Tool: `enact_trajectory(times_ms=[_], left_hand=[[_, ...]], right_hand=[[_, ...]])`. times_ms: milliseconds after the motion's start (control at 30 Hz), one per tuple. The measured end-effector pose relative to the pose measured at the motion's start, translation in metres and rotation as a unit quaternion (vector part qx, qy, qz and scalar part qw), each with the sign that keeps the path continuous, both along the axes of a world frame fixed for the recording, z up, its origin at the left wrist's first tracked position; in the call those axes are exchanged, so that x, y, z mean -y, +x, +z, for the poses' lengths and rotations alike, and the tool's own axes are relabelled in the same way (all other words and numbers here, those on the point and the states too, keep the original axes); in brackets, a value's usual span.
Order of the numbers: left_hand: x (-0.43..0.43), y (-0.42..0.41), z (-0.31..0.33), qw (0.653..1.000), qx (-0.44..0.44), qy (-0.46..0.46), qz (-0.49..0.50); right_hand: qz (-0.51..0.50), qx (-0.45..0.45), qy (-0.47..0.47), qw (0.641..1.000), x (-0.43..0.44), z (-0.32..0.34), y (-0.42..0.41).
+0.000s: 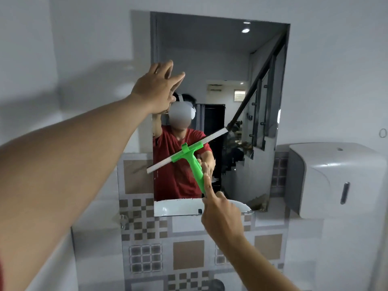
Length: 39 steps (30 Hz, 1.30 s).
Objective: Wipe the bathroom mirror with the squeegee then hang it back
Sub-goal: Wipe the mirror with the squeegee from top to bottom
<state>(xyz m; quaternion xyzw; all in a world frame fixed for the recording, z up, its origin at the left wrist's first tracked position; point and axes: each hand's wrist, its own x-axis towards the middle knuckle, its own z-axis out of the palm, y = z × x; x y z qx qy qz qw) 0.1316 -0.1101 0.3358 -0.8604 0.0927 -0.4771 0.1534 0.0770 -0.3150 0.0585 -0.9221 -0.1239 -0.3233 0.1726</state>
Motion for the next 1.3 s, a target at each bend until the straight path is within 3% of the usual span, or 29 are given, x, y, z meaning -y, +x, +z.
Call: enact_trajectory(times_ms=[100, 267, 400, 633, 900, 1000, 1100, 1300], left_hand=[[0.004, 0.002, -0.006, 1.0, 0.016, -0.006, -0.003], [0.014, 0.006, -0.042, 0.996, 0.087, -0.02, -0.011], [0.02, 0.01, -0.072, 0.999, 0.039, -0.016, -0.022], [0.016, 0.02, -0.09, 1.0, 0.002, -0.02, 0.013], [0.016, 0.021, -0.089, 0.999, 0.001, -0.041, -0.017], [0.013, 0.024, -0.09, 0.997, -0.014, -0.072, -0.033], [0.015, 0.021, -0.09, 0.998, -0.009, -0.047, -0.033], [0.017, 0.021, -0.108, 0.997, 0.04, -0.058, -0.032]], right_hand=[[-0.026, -0.004, -0.106, 0.994, 0.043, 0.012, -0.003], [-0.051, 0.025, -0.201, 0.978, 0.096, 0.035, 0.006], [-0.085, 0.035, -0.23, 0.969, 0.128, 0.047, 0.008], [-0.099, 0.005, -0.126, 0.987, 0.157, 0.013, 0.017], [-0.101, -0.043, 0.005, 0.994, 0.131, -0.019, 0.01], [-0.099, -0.061, 0.049, 0.992, 0.123, -0.03, 0.008], [-0.101, -0.087, 0.093, 0.987, 0.114, -0.047, 0.006], [-0.088, -0.157, 0.173, 0.968, 0.095, -0.078, -0.008]])
